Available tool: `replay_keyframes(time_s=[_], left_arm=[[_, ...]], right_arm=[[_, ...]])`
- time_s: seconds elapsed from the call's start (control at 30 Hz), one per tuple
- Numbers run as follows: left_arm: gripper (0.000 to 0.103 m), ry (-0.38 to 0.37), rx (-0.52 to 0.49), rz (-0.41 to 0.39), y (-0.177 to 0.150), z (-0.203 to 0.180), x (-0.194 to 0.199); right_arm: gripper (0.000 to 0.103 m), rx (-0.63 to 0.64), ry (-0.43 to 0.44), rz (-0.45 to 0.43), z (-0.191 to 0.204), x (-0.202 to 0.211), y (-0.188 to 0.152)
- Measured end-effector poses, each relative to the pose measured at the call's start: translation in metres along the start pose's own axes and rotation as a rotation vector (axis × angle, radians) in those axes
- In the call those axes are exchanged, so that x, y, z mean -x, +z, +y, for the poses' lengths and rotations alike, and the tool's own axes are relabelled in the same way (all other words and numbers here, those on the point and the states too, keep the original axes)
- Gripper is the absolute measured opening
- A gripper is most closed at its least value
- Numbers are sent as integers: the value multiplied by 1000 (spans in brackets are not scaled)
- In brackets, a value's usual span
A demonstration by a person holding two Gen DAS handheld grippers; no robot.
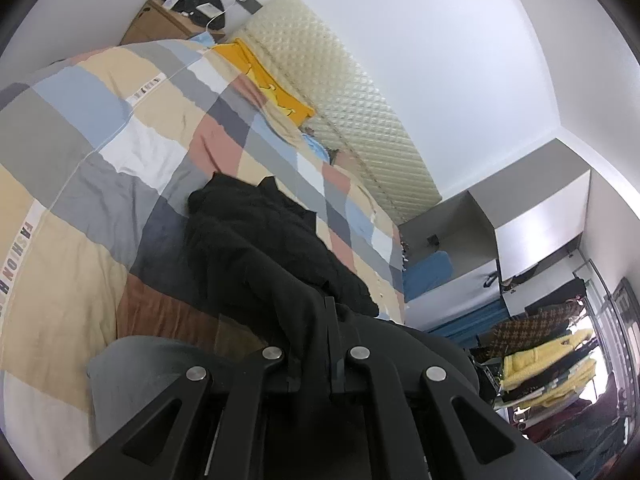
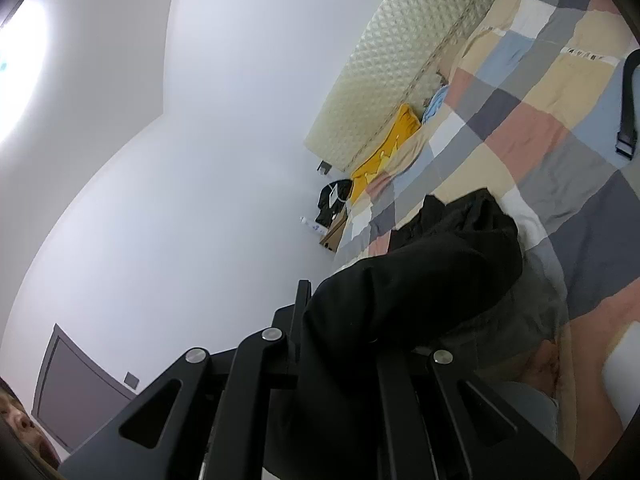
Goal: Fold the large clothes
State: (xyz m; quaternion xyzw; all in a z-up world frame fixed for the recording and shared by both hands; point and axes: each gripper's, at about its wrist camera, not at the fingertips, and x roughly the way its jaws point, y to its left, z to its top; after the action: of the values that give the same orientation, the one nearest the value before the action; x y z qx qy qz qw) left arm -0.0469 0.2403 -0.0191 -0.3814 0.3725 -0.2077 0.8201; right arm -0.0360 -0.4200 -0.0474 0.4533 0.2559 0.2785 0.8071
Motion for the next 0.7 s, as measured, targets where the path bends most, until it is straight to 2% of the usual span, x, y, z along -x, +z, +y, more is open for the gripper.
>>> replay_keyframes(time_s=[0.2, 0.4, 0.57, 0.7], left_arm=[[4, 21, -24, -6, 14, -9, -11], [5, 91, -73, -14, 58, -21, -47], [5, 194, -106, -20, 106, -31, -96], [5, 308, -172, -18, 140, -34, -141]], right_arm=[[9, -15, -48, -5, -6, -11, 21], [9, -67, -107, -3, -27, -44, 60], [9, -107, -193, 0, -47, -88, 96], [9, -126, -273, 16, -69, -129, 125]])
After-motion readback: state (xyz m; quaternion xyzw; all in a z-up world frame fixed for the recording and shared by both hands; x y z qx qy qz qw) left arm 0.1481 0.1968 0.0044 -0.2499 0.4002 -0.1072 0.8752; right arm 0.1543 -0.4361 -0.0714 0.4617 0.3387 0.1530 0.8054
